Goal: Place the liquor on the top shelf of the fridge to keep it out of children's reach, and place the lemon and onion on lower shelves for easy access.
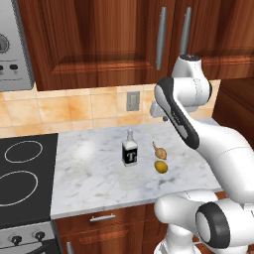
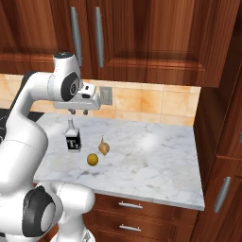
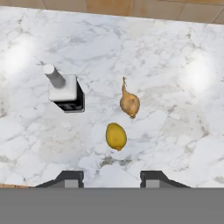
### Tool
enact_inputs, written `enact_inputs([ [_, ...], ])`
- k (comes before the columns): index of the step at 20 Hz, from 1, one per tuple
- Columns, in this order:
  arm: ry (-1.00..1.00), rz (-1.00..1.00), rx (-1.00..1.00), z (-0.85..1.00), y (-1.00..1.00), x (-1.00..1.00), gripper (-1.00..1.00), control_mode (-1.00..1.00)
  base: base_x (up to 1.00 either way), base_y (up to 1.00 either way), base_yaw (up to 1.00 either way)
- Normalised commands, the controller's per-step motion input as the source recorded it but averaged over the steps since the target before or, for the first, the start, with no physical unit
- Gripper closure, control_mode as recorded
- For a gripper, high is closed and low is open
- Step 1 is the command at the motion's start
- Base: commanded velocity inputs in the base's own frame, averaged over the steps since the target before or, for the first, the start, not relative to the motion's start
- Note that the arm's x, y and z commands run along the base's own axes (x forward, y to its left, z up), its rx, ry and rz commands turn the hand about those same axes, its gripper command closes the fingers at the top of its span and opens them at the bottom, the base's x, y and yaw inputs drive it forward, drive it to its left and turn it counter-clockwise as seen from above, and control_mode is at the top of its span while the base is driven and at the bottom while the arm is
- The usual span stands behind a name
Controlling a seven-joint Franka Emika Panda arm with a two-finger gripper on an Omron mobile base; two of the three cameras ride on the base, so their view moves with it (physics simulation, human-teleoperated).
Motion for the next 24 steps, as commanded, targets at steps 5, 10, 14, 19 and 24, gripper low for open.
enact_inputs([
  [5, 0.0, 0.0, 0.0, 0.0, 0.0, 0.0, -1.0, -1.0, 0.0, 0.0, 0.0],
  [10, 0.0, 0.0, 0.0, 0.0, 0.0, 0.0, -1.0, -1.0, 0.0, 0.0, 0.0],
  [14, 0.0, 0.0, 0.0, -0.04, 0.0, 0.0, -1.0, -1.0, 0.0, 0.0, 0.0],
  [19, 0.0, 0.0, -0.01, -0.49, 0.08, 0.0, -1.0, -1.0, 0.0, 0.0, 0.0],
  [24, 0.0, 0.0, -0.02, -0.54, 0.31, -0.16, -1.0, -1.0, 0.0, 0.0, 0.0],
])
